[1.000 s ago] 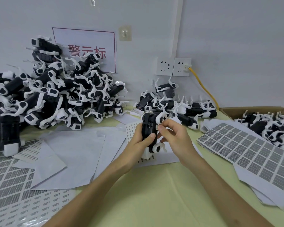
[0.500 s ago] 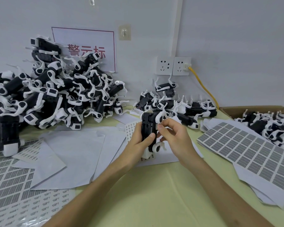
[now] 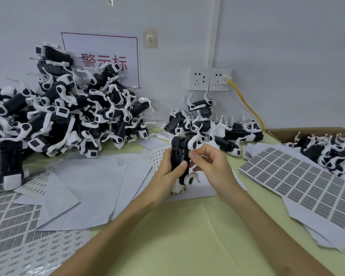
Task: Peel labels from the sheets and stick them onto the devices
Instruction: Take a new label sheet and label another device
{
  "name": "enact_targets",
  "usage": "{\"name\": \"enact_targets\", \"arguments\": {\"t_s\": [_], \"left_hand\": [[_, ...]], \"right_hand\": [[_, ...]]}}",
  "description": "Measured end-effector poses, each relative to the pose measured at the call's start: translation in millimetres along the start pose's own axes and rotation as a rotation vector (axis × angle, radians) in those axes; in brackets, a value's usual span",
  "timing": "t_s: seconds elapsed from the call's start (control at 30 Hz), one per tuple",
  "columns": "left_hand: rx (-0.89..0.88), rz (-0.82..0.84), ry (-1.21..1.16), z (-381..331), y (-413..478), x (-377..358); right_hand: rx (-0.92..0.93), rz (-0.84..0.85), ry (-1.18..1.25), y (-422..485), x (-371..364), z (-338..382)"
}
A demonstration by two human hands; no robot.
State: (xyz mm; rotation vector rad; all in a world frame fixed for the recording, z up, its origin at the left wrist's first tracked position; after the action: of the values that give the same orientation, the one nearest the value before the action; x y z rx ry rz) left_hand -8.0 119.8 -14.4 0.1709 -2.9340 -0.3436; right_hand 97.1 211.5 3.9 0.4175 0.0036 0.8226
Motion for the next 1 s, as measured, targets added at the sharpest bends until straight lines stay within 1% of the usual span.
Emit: {"name": "enact_targets", "arguments": {"t_s": [0.1,0.2,0.3,0.4,0.5,0.6,0.8,1.0], "left_hand": [[0.049,-0.001,-0.068,7,1,2],[0.101,-0.007,-0.231,14,3,4],[0.11,0.012,-0.298,14,4,6],[0.107,0.003,-0.274,14,5,8],[0.118,-0.038,-0.203,14,4,11],[0.127,-0.026,-0.167,14,4,9],[0.137,-0.019,-0.19,16,4,6],[0.21,-0.053,-0.174,25,5,8]], "right_hand": [[0.006,0.021,0.001,0,0,0],[0.024,0.051,-0.006,0,-3,1],[0.068,0.103,0.019,-1,-10,7],[0.104,0.147,0.052,-2,-15,11],[0.102,0.182,0.056,-3,-20,11],[0.105,0.203,0.085,-4,-22,11],[0.096,0.205,0.107,-4,-23,9],[0.094,0.197,0.085,-3,-22,8]]}}
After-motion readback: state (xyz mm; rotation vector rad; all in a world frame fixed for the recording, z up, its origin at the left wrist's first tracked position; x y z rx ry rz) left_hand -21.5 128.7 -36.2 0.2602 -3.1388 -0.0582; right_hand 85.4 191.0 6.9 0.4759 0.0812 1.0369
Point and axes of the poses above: each hand's wrist, its own y-axis towards the middle knuckle, its own x-axis out of the back of the hand, z = x × y, the point moved 8 cm from there along y, towards the middle knuckle, and after that the axes turned 13 degrees about z, right-handed, at the moved point
